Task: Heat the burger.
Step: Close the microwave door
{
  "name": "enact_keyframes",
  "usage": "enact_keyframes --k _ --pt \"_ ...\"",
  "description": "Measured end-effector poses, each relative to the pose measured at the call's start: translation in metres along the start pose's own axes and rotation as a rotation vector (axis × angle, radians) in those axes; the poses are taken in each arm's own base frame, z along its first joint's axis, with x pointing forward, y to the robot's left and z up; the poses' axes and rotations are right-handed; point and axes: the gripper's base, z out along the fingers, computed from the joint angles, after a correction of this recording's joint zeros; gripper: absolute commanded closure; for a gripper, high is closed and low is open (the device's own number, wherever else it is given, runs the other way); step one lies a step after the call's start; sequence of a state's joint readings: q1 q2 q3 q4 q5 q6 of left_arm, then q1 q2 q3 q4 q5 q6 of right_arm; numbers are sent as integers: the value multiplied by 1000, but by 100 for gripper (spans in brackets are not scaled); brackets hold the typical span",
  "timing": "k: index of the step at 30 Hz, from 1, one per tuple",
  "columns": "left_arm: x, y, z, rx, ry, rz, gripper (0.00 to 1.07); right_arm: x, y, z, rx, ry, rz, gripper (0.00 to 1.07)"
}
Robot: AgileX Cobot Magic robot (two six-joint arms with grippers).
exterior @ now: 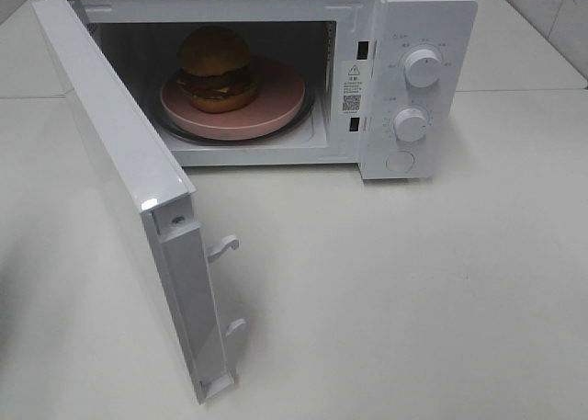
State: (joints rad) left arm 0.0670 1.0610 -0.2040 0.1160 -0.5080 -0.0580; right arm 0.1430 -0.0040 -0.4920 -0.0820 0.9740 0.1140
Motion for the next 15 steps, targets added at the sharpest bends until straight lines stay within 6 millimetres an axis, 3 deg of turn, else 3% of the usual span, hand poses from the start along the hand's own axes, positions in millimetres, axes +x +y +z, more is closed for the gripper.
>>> enact_keyframes --k 15 --pt "12 -22 27 252 -23 35 107 0 0 0 0 0 0 33"
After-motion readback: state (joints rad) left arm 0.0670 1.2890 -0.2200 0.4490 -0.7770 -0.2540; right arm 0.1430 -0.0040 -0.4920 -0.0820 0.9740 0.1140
